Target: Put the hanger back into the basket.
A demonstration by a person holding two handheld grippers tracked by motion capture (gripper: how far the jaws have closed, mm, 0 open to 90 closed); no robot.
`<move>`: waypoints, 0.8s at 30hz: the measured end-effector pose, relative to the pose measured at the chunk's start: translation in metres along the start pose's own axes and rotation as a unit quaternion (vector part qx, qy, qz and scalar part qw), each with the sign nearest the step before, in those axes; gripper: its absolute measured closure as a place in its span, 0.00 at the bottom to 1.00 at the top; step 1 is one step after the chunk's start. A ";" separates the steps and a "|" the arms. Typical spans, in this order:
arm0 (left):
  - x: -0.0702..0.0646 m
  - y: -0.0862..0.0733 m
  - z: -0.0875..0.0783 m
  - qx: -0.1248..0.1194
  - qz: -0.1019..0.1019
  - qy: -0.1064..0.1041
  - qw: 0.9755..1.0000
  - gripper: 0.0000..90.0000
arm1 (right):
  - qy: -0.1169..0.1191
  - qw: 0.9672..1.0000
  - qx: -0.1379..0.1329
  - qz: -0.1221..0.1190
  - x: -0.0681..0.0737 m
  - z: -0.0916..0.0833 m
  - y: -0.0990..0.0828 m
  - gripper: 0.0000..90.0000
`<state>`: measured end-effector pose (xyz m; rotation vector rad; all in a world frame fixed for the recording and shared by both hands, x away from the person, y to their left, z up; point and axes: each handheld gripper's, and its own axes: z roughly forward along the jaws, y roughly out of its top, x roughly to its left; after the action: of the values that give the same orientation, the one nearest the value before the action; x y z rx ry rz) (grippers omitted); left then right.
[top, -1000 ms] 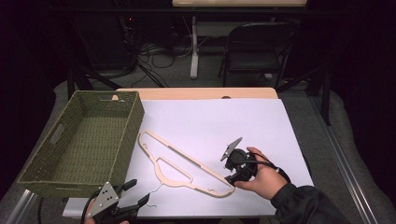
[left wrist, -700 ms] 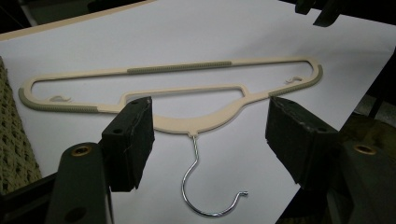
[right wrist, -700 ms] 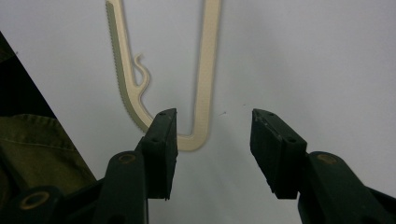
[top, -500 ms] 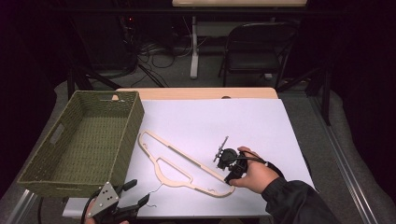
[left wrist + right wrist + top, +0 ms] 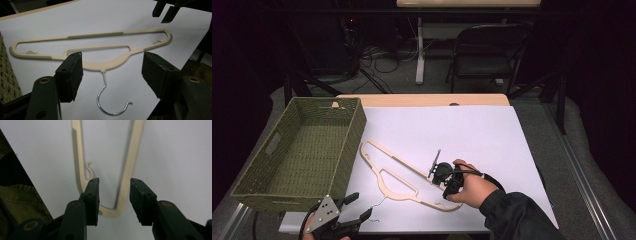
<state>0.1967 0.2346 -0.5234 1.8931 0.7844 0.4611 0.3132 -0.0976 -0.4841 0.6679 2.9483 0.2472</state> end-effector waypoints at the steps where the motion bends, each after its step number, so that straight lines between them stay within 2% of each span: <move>1: 0.000 0.000 0.000 0.000 0.000 0.000 1.000 0.37 | 0.000 1.000 0.000 0.000 0.000 0.000 0.000 0.67; 9: 0.000 0.000 0.000 0.002 0.000 0.001 1.000 0.38 | 0.017 0.999 -0.007 -0.028 0.016 0.015 0.019 0.74; 13: 0.001 0.000 0.000 0.002 0.001 0.001 1.000 0.38 | 0.022 0.999 -0.005 -0.030 0.021 0.021 0.026 0.76; 14: 0.000 0.000 0.000 0.001 0.000 0.008 1.000 0.38 | 0.025 0.999 -0.006 -0.033 0.024 0.025 0.030 0.77; 16: 0.001 -0.001 -0.001 0.001 -0.001 0.002 1.000 0.38 | 0.027 0.999 -0.008 -0.035 0.026 0.028 0.034 0.77; 24: 0.002 -0.001 -0.001 -0.001 -0.003 0.004 1.000 0.38 | 0.037 0.999 -0.015 -0.037 0.032 0.037 0.043 0.82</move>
<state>0.1969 0.2372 -0.5237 1.8884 0.7939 0.4661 0.3074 -0.0407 -0.5144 0.5570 3.0258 0.3143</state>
